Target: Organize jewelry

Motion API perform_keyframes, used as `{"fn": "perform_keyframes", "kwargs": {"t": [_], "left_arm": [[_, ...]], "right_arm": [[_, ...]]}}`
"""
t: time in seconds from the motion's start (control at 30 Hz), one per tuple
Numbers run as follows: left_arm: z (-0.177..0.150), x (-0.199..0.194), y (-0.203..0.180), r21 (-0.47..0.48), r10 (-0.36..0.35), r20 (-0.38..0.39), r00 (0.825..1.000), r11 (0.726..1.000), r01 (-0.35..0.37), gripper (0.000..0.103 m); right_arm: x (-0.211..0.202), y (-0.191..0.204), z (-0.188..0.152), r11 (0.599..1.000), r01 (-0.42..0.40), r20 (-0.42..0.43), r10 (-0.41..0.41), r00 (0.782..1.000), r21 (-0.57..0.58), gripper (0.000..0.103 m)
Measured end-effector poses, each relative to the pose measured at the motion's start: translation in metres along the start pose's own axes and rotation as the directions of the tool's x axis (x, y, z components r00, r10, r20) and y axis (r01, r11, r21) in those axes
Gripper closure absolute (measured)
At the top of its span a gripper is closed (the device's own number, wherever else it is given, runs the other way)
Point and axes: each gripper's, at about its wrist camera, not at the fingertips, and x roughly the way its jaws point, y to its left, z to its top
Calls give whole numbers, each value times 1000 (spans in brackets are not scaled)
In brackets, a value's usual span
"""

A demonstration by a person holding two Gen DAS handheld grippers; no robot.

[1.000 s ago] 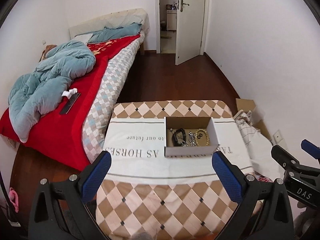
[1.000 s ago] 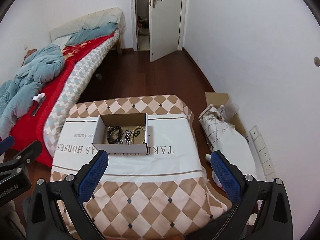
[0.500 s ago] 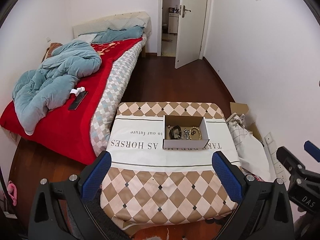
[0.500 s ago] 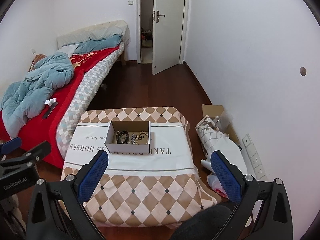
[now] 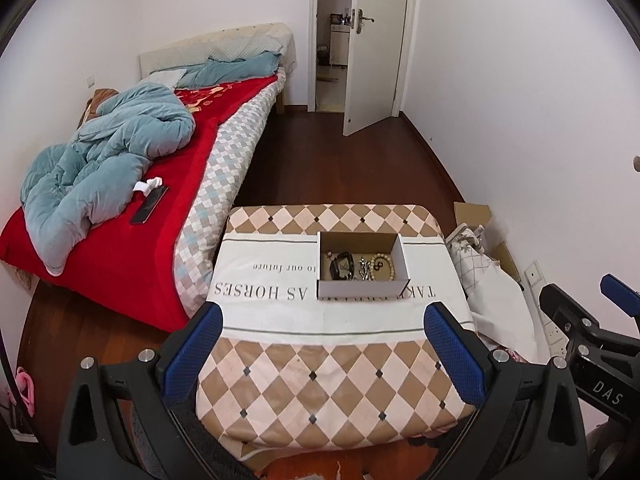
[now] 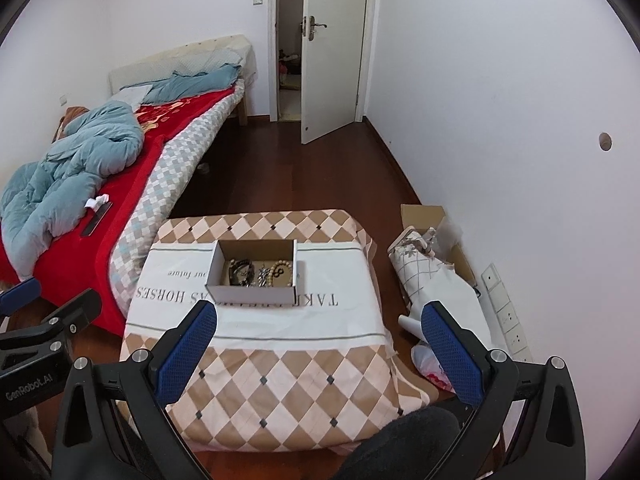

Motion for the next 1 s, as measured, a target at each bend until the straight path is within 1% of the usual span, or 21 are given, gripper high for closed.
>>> {"fn": "perform_keyframes", "kwargs": {"t": [0.23,0.43,0.7,0.83,1.0], "left_arm": [[21,22,2,-17,23,-1,1000,1000,-23,0],[34,42,2,-9,46,-12,999,999,-46,0],[41,75,4,-2,74,-62,995,997,-74,0],[42,84,7,-11,73,-82,994,997,-74,0],[42,90,9,0,79,-102,992,997,-79,0]], "right_arm": [[23,-2,25,999,38,15,-38,999,12,0],[52,0,38,999,47,-15,-47,999,11,0],[89,7,45,999,39,-70,-39,997,-2,0],[100,10,45,999,47,-85,-49,995,-18,0],[111,12,44,998,52,-104,-55,993,-26,0]]}}
